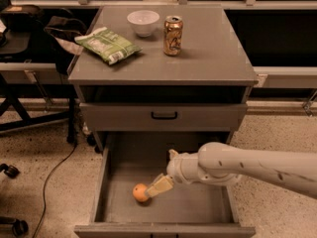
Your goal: Pick orange from middle drawer and place on counter
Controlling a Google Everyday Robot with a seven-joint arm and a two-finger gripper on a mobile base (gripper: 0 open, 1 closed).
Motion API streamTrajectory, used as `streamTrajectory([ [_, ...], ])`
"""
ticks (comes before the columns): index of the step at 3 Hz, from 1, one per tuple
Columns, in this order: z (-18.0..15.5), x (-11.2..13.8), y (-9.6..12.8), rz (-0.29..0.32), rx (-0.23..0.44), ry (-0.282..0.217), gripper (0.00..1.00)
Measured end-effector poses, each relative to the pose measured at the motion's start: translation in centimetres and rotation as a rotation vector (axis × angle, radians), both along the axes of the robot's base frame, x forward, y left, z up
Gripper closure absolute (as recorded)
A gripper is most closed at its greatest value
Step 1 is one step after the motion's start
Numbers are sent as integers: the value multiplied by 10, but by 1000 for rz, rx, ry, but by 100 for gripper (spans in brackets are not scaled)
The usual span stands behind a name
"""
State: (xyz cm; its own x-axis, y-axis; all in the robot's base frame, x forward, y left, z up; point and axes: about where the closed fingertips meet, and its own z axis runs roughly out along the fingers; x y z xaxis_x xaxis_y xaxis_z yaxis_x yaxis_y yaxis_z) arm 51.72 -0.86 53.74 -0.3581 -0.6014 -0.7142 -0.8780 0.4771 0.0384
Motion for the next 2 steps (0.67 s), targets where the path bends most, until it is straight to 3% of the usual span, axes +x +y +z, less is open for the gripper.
streamTrajectory([
  [1,-20,4,5,-21,-15,22,0],
  [2,-63,2,15,-70,-63,64,0],
])
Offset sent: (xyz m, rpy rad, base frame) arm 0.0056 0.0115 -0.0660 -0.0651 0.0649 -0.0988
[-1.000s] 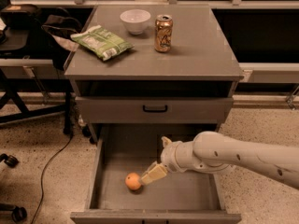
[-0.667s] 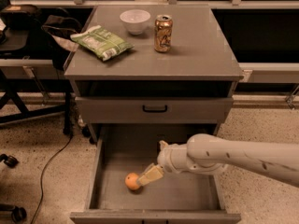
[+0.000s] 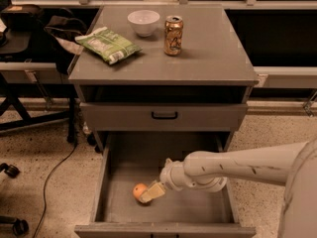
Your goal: Pick orange from middle drawer and place on counter
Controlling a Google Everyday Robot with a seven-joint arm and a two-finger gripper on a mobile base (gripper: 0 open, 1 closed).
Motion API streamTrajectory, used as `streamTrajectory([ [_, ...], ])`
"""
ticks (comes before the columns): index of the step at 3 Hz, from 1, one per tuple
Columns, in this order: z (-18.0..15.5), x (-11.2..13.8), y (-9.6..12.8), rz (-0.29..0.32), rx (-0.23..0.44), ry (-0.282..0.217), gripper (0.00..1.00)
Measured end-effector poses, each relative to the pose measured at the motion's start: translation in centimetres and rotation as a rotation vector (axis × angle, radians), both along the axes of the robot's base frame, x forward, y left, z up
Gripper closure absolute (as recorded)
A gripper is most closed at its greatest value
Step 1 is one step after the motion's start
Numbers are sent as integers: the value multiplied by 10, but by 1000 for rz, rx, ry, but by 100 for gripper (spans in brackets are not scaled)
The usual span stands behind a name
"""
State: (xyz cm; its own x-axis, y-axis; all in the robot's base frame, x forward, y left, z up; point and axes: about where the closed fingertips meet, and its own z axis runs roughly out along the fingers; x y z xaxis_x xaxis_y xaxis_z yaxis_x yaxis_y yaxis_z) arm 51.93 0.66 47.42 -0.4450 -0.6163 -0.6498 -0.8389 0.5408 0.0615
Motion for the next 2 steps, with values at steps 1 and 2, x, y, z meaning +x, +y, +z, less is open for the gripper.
streamTrajectory([
  [1,0,0,0,0,0,-1,0],
  [2,-6,-2,-1,-29,9,4,0],
])
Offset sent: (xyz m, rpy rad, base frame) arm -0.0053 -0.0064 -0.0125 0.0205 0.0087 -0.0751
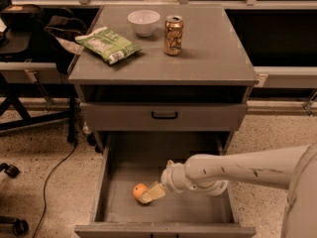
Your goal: Pick orange from middle drawer and place on counter
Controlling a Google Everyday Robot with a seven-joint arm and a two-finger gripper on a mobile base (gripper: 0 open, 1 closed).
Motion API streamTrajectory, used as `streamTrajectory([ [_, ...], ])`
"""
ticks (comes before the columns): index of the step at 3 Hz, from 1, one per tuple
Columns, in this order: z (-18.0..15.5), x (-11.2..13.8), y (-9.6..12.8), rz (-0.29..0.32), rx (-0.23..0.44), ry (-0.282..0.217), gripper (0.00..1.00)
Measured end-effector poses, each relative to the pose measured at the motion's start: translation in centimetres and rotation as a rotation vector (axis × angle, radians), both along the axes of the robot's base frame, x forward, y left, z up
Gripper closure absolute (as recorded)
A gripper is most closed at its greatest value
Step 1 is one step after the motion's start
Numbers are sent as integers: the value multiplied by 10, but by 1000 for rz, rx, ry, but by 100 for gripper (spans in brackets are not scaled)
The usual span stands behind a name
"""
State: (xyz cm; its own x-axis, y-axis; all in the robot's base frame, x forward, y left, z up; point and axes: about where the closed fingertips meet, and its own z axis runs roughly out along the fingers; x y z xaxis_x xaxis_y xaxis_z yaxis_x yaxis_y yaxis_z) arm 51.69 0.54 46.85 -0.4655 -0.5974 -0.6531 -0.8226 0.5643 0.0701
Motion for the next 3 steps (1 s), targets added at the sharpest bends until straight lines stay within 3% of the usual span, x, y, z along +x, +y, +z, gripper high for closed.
streamTrajectory([
  [1,-31,1,18,-26,1,33,0],
  [3,-61,2,57,12,9,47,0],
])
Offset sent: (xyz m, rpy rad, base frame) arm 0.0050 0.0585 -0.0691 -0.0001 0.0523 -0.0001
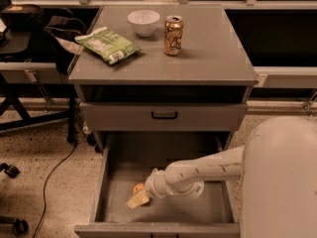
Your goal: Pick orange from middle drawer and place on counter
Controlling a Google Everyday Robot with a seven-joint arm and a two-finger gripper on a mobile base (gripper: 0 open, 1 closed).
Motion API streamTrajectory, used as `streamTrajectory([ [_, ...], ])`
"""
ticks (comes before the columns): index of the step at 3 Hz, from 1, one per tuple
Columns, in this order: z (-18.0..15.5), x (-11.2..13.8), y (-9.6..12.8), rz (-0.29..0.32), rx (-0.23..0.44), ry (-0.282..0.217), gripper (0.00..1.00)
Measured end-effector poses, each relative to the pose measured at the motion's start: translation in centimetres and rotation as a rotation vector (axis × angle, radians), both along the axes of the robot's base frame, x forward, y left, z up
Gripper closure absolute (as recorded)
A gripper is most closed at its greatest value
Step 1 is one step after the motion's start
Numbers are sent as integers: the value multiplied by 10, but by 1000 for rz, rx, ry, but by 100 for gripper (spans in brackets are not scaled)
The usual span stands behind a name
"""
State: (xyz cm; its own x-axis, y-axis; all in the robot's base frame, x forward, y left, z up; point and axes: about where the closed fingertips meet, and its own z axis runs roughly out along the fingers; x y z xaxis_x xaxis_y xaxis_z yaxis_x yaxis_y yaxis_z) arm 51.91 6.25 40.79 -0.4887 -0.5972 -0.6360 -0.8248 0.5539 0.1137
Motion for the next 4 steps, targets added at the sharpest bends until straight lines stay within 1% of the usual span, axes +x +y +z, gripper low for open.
streamTrajectory([
  [1,-22,-1,32,25,-14,22,0],
  [2,-22,-1,32,25,-14,22,3],
  [3,-22,-1,32,25,-14,22,26],
  [4,-22,-1,32,25,-14,22,57],
])
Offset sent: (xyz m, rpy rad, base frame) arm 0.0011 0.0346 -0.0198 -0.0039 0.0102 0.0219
